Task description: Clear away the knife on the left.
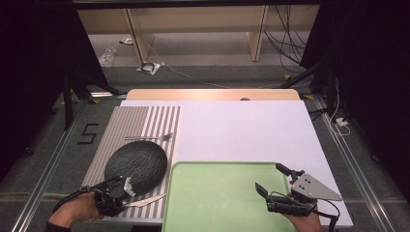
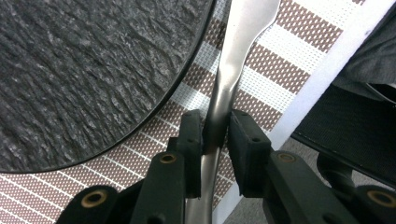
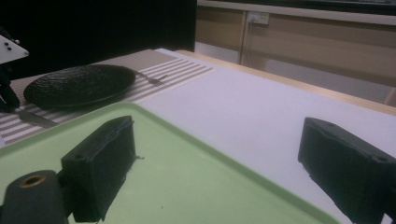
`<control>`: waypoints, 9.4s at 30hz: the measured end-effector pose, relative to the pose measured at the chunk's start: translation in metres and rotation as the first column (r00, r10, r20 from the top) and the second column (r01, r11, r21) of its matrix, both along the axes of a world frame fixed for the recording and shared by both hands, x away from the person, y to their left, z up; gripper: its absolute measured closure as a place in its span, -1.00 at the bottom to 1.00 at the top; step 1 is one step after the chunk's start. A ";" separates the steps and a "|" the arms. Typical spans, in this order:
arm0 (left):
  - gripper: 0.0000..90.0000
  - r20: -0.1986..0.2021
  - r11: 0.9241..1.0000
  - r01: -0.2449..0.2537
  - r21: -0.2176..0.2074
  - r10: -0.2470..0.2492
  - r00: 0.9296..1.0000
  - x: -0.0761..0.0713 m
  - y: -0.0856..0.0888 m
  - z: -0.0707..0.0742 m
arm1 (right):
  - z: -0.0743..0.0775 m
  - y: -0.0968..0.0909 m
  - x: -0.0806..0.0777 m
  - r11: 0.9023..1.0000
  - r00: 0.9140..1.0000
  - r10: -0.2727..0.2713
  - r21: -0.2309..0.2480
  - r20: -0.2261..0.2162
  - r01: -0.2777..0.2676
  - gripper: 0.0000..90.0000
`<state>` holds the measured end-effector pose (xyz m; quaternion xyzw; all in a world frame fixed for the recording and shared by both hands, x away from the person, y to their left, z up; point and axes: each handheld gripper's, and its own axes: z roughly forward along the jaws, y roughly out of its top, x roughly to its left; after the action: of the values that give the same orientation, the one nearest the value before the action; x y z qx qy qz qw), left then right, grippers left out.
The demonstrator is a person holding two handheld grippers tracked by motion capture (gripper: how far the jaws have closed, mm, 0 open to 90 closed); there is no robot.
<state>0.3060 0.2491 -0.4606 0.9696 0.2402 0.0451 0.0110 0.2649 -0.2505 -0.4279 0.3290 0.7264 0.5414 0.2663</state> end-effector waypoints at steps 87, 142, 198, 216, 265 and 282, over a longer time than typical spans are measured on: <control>0.78 0.090 0.920 0.074 -0.385 -0.043 0.995 -0.009 -0.142 0.043 | 0.003 -0.002 -0.003 1.000 1.000 -0.008 0.013 0.019 0.008 -0.72; 0.17 0.019 0.916 0.181 -0.358 -0.187 0.982 -0.037 -0.192 0.011 | 0.002 -0.002 -0.003 1.000 1.000 0.000 0.013 0.018 -0.001 -0.72; 0.99 0.162 0.886 0.216 -0.409 -0.163 0.973 -0.031 -0.184 -0.006 | 0.002 -0.002 -0.004 1.000 1.000 0.001 0.011 0.023 -0.001 -0.72; 0.99 0.175 0.903 0.158 -0.399 -0.094 0.980 -0.020 -0.166 -0.006 | 0.002 -0.004 -0.004 1.000 1.000 -0.003 0.010 0.018 0.003 -0.72; 0.65 0.175 0.926 0.074 -0.370 -0.009 0.985 -0.003 -0.127 0.003 | 0.002 -0.003 -0.004 1.000 1.000 0.000 0.015 0.020 0.000 -0.71; -0.40 0.250 0.908 -0.017 -0.419 0.134 0.959 0.010 -0.111 0.023 | 0.002 -0.003 -0.004 1.000 1.000 0.001 0.014 0.022 -0.001 -0.71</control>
<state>0.3159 0.1378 -0.4377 0.9196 0.2781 0.1270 0.2468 0.2609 -0.2535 -0.4258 0.3245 0.7196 0.5504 0.2718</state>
